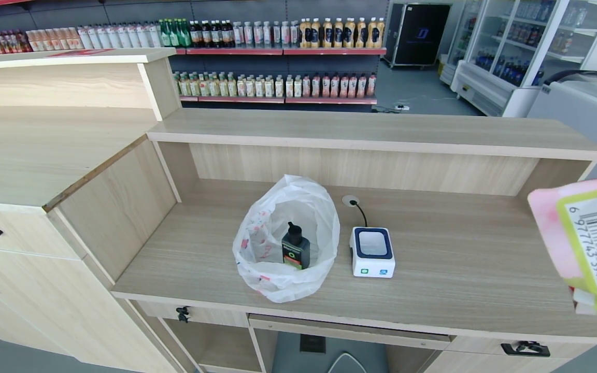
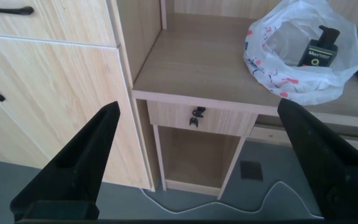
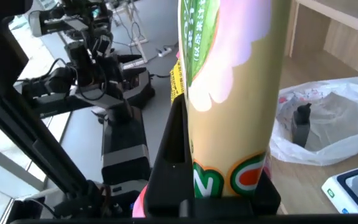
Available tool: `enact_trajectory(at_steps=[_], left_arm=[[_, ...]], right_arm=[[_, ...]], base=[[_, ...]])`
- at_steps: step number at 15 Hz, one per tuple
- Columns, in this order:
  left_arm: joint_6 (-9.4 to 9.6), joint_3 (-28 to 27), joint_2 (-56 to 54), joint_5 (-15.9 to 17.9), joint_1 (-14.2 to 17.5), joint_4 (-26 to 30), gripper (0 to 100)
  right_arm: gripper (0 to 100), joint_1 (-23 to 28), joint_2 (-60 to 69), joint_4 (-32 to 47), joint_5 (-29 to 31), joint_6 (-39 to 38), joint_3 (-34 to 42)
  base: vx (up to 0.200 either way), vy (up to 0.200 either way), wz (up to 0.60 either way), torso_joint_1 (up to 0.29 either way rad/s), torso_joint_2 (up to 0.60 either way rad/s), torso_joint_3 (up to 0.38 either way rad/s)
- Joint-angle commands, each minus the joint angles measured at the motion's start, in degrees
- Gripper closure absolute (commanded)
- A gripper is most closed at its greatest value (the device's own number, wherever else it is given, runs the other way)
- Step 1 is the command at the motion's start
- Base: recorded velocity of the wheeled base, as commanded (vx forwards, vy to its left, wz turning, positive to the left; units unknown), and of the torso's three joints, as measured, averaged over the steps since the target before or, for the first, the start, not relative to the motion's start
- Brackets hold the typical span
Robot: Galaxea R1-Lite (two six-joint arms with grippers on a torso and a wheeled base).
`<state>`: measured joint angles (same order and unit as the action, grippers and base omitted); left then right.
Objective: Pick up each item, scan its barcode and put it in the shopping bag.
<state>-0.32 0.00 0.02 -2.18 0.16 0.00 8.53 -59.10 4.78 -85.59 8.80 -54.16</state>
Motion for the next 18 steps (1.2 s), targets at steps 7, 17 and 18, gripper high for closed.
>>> enact_trajectory(at_steps=[7, 17, 18], left_arm=[[-0.03, 0.0, -0.02, -0.02, 0.02, 0.0, 0], [-0.03, 0.0, -0.02, -0.02, 0.02, 0.0, 0], [-0.03, 0.0, -0.02, -0.02, 0.02, 0.0, 0]], right_arm=[[100, 0.08, 4.61, 0.32, 0.07, 0.08, -0.24], [100, -10.12, -2.86, 12.01, 1.92, 14.4, -2.88], [100, -10.55, -2.95, 15.61, 1.83, 12.47, -6.57]], base=[[0.0, 0.0, 0.0, 0.0, 0.0, 0.0], [0.0, 0.0, 0.0, 0.0, 0.0, 0.0], [0.0, 0.0, 0.0, 0.0, 0.0, 0.0]])
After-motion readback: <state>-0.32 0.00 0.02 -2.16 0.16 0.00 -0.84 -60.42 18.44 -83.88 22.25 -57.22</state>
